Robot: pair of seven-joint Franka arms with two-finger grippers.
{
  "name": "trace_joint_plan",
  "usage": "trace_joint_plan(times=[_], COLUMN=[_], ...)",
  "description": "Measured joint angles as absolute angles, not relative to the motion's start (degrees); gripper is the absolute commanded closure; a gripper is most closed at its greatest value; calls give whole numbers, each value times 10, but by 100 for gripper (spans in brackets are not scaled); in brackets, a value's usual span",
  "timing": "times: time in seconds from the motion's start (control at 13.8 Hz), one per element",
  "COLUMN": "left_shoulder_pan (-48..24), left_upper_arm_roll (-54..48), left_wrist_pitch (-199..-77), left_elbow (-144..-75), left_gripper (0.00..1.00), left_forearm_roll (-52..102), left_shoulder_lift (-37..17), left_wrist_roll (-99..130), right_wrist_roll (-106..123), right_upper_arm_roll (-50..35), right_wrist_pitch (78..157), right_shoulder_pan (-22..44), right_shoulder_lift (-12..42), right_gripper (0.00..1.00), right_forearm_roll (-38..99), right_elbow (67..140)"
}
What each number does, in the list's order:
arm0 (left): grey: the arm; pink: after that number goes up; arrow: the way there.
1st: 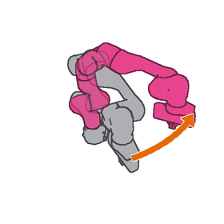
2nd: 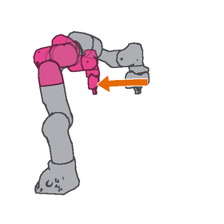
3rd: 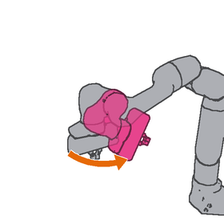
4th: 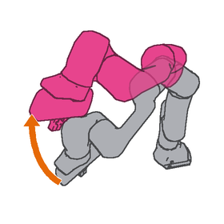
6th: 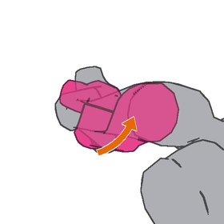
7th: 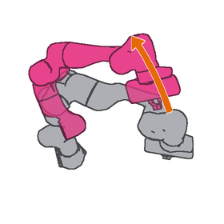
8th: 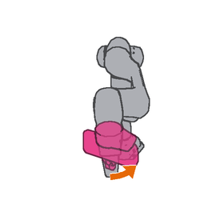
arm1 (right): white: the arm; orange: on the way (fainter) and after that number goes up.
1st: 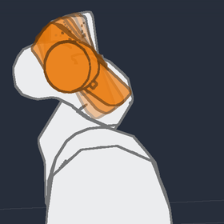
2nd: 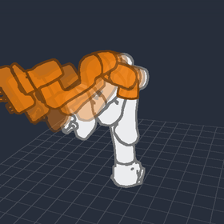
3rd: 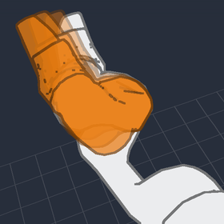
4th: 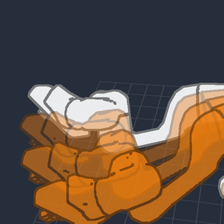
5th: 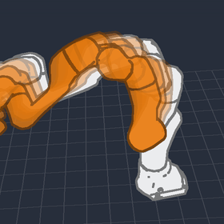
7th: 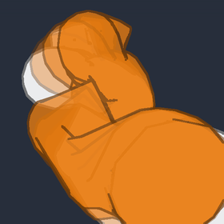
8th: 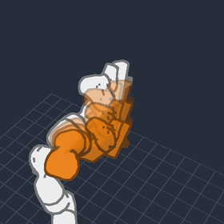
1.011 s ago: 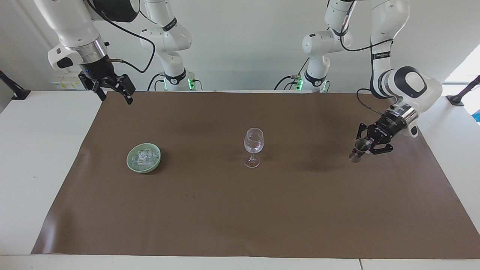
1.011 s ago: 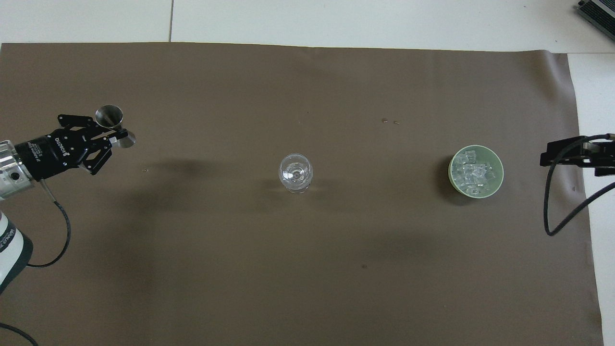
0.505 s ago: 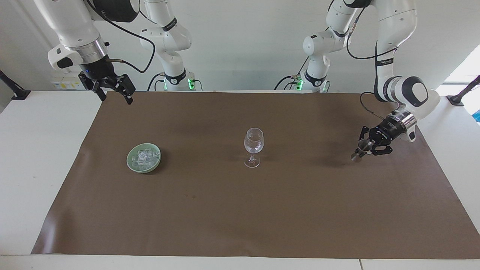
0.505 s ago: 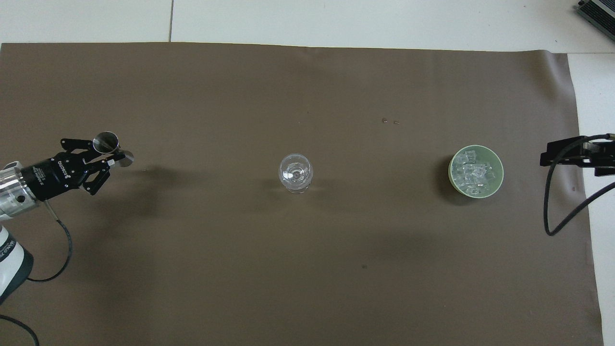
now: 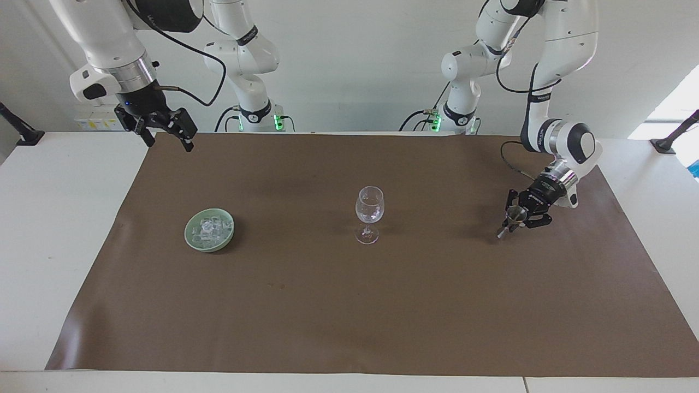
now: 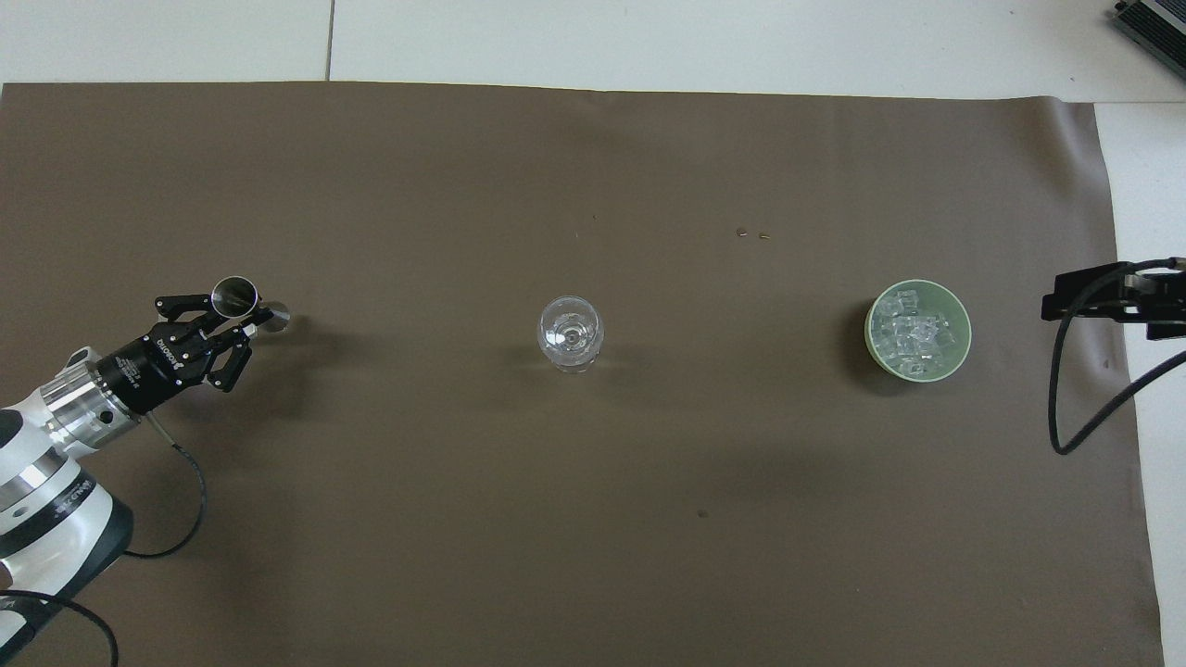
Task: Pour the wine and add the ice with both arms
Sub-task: 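Lower the silver cup onto the table with the left gripper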
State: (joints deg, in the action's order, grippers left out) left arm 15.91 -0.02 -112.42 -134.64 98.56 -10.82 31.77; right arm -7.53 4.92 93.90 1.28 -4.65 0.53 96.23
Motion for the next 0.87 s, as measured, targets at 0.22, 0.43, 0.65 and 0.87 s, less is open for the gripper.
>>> trace_joint_plan(times=[0.22,0.43,0.65,0.87], left_shoulder_pan=[154,153,148,142], left_upper_arm_roll=[-2,-2,-2,-2], left_wrist_pitch=[-1127,-1154,-1175,-1187], left_elbow=[-1351,-1354,-1354,-1354], left_gripper=[100,100,100,100], left_forearm_roll=[1005,1011,1011,1012], left_shoulder_lift=[-111,-114,-120,-122], left_wrist_roll=[310,310,310,310], right_wrist_roll=[-75,-75,-75,-75], right_upper_arm_roll=[49,49,49,49], right_wrist_pitch=[939,939,939,939], right_shoulder_pan=[13,13,13,13], right_shoulder_lift=[-46,-46,-46,-46], right_gripper=[0,0,0,0], right_forearm_roll=[5,5,5,5], right_elbow=[962,962,962,962])
